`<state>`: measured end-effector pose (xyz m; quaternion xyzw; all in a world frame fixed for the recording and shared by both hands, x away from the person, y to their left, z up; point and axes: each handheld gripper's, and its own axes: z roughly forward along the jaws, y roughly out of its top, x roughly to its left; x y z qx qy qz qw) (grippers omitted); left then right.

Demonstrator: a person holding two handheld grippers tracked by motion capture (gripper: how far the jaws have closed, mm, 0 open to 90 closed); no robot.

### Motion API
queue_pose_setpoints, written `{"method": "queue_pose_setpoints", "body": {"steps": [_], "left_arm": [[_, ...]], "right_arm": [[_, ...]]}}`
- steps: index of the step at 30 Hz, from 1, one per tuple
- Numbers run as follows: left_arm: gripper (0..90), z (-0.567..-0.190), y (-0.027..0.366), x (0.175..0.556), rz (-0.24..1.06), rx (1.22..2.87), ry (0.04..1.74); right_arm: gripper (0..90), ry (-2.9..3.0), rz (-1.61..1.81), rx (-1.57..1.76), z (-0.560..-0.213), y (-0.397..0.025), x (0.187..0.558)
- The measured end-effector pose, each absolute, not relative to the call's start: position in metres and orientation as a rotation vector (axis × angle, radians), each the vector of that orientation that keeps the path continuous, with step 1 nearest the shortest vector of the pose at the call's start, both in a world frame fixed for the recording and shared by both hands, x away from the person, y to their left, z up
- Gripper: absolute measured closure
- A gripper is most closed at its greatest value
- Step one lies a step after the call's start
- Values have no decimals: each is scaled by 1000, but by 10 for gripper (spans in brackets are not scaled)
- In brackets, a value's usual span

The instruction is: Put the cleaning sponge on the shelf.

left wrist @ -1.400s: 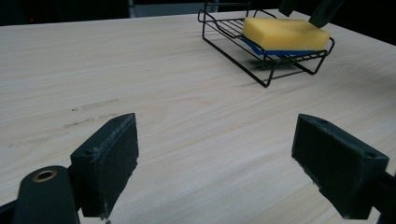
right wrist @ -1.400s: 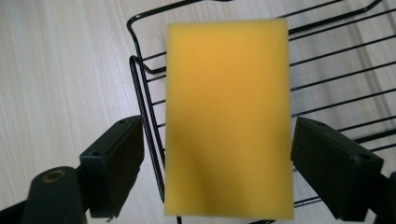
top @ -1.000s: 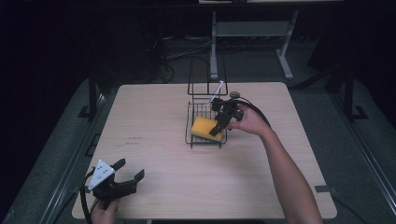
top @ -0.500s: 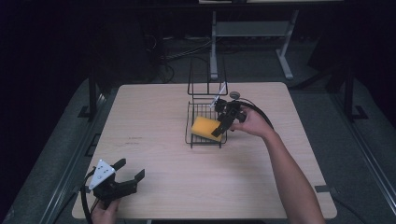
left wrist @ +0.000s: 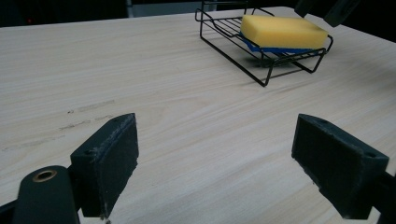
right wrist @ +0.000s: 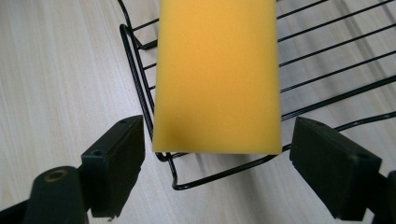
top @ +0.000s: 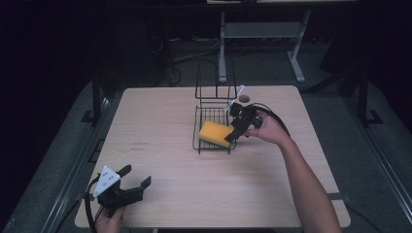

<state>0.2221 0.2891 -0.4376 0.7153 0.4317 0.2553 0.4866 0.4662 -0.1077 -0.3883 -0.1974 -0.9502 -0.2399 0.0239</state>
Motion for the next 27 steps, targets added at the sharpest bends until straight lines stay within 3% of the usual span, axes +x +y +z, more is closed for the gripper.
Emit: {"method": "queue_pose_setpoints", "body": {"steps": [27], "left_arm": [[141, -438, 285, 224, 611, 1757, 1042]], "right_arm": [[178, -2913, -767, -737, -392, -162, 441]]}}
